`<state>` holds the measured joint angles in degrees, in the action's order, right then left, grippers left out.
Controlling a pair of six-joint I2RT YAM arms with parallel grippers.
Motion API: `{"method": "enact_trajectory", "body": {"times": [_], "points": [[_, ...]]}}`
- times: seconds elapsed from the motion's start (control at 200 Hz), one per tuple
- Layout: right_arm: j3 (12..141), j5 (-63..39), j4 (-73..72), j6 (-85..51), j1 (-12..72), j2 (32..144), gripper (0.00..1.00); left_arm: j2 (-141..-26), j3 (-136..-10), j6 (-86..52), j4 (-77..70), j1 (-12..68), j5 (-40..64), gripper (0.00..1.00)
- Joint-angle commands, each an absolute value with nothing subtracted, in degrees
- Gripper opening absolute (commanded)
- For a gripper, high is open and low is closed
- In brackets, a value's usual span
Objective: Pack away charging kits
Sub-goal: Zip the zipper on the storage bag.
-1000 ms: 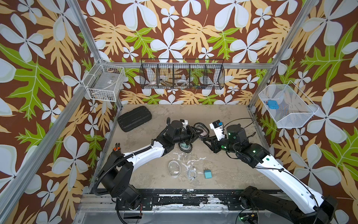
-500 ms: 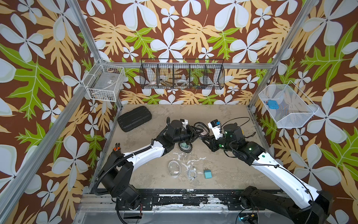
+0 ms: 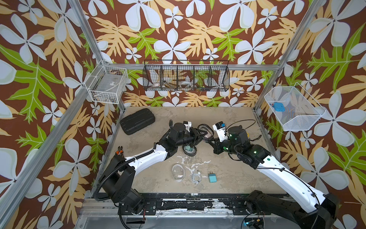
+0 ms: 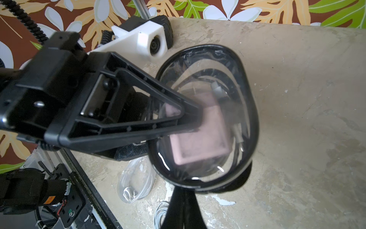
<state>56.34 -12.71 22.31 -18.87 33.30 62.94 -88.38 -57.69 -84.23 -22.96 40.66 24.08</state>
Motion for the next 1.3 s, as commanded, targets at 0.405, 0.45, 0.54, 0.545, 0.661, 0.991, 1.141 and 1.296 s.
{"method": "enact_trajectory", "body": {"times": [0.405, 0.45, 0.54, 0.545, 0.661, 0.991, 1.141, 1.296], "points": [[53.48, 6.71, 29.18, -16.65, 33.22, 58.75, 0.00, -87.89, -57.84, -83.57, -25.05, 40.39, 25.17, 0.00], [53.27, 7.24, 28.94, -16.45, 33.20, 58.63, 0.00, -87.89, -57.87, -83.27, -24.94, 40.38, 25.70, 0.00], [53.50, 7.13, 28.09, -15.29, 33.22, 58.62, 0.00, -88.28, -58.12, -81.74, -25.16, 40.17, 28.95, 0.00], [53.51, 7.08, 28.06, -15.16, 33.18, 58.62, 0.00, -88.31, -58.20, -81.65, -25.24, 40.12, 29.29, 0.00], [55.18, 5.32, 26.83, -11.41, 33.11, 59.05, 0.00, -89.02, -57.87, -78.76, -26.81, 39.23, 37.16, 0.00], [63.74, 2.59, 28.14, -3.42, 33.13, 61.64, 0.00, -85.74, -54.14, -64.59, -21.06, 34.55, 55.26, 0.00], [67.31, -3.02, 26.63, -1.59, 33.13, 62.07, 0.00, -84.98, -55.79, -52.07, -10.22, 34.54, 60.72, 0.00], [69.13, -11.96, 24.64, -0.98, 33.13, 62.90, 0.00, -84.12, -56.59, -43.13, -3.79, 34.67, 64.78, 0.00]]}}
